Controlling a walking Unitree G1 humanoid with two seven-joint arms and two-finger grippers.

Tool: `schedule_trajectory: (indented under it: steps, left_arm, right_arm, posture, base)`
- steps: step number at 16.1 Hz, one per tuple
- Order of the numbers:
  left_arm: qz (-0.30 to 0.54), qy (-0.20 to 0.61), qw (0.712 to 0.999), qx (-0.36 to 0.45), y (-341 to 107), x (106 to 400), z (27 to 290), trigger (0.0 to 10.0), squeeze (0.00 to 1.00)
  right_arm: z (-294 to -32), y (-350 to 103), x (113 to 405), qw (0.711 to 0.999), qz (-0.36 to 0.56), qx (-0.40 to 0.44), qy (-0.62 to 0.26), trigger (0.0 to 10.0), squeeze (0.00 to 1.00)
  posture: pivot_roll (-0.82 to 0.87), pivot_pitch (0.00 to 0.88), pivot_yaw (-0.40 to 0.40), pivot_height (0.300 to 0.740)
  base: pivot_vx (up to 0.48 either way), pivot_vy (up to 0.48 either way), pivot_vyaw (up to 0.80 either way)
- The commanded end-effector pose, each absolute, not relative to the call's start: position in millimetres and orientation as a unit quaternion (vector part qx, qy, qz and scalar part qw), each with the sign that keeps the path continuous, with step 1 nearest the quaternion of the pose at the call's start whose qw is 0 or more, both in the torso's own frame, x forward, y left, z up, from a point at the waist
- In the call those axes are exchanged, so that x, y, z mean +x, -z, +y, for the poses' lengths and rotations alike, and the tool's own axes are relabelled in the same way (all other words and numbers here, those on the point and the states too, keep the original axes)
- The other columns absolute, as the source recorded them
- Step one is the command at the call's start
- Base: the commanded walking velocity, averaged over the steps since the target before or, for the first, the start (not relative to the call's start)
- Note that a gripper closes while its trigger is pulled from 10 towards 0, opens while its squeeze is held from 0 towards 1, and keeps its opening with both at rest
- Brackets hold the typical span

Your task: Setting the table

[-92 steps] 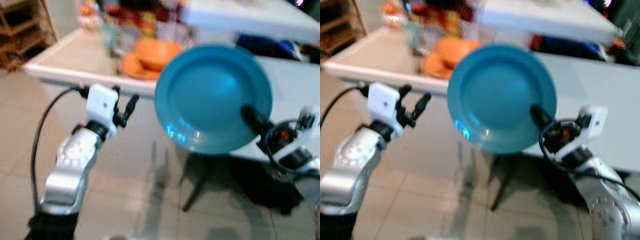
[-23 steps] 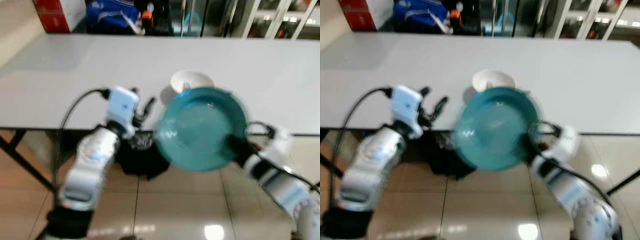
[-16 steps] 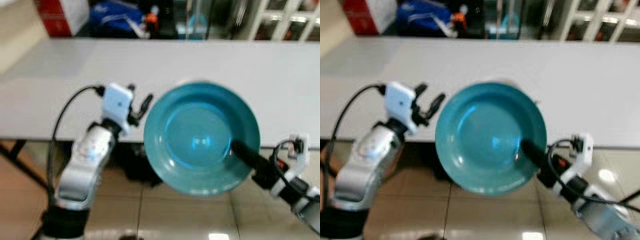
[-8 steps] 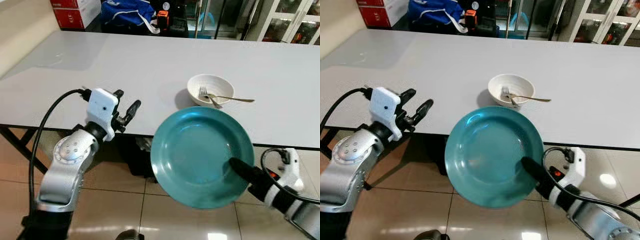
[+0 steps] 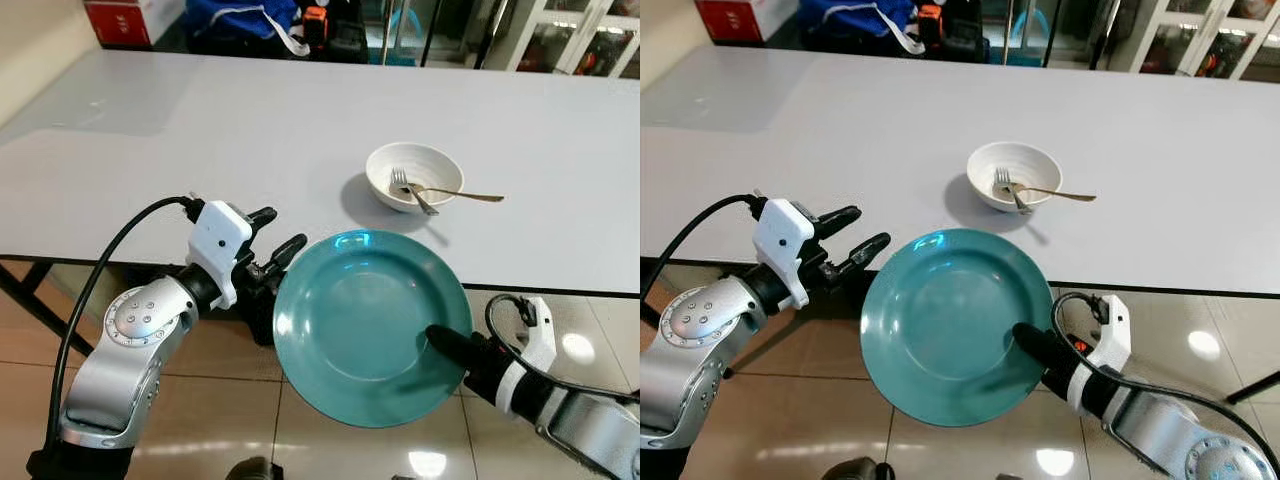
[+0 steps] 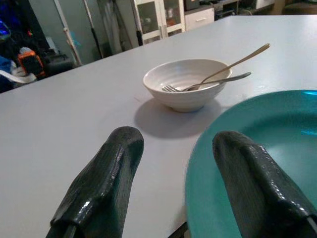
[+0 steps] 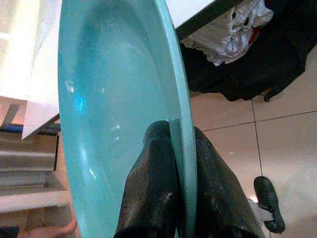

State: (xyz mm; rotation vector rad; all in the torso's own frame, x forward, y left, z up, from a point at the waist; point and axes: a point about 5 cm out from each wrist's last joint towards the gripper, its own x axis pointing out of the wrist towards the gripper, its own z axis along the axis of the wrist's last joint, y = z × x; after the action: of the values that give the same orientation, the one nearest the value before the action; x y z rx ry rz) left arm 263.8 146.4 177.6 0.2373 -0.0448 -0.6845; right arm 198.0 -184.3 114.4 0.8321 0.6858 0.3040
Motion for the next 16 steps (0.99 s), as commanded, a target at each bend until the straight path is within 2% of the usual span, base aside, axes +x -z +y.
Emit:
schedule_trajectory:
  steps: [1, 4, 5, 7, 16]
  left_arm:
    - [-0.019, 0.346, 0.930, 0.118, -179.2, 261.0, 144.3, 10.0, 0.00]
    - [-0.017, 0.352, 0.928, 0.123, -180.5, 260.4, 145.2, 10.0, 0.00]
    - [-0.016, 0.352, 0.927, 0.124, -180.4, 260.2, 146.2, 10.0, 0.00]
    - [-0.010, 0.357, 0.925, 0.129, -179.0, 258.0, 146.2, 10.0, 0.00]
    - [-0.009, 0.362, 0.923, 0.130, -180.6, 258.2, 145.2, 10.0, 0.00]
  right_arm:
    - [-185.2, -118.5, 206.7, 0.846, 0.319, 0.403, -0.139, 10.0, 0.00]
    - [-183.8, -117.0, 220.2, 0.844, 0.332, 0.403, -0.122, 10.0, 0.00]
    - [-189.2, -116.8, 230.1, 0.851, 0.317, 0.411, -0.086, 10.0, 0.00]
    - [-198.1, -112.7, 245.2, 0.844, 0.313, 0.433, -0.034, 10.0, 0.00]
    - [-200.9, -124.0, 290.5, 0.819, 0.289, 0.495, -0.006, 10.0, 0.00]
  posture:
    - [-0.01, 0.089, -0.007, 0.740]
    - [0.00, 0.092, -0.005, 0.740]
    - [0.00, 0.092, -0.005, 0.740]
    - [0.01, 0.093, -0.002, 0.740]
    - [0.02, 0.100, 0.001, 0.740]
  base:
    - [0.000, 0.000, 0.00]
    - [0.000, 0.000, 0.00]
    - [0.000, 0.000, 0.00]
    - [0.000, 0.000, 0.00]
    - [0.000, 0.000, 0.00]
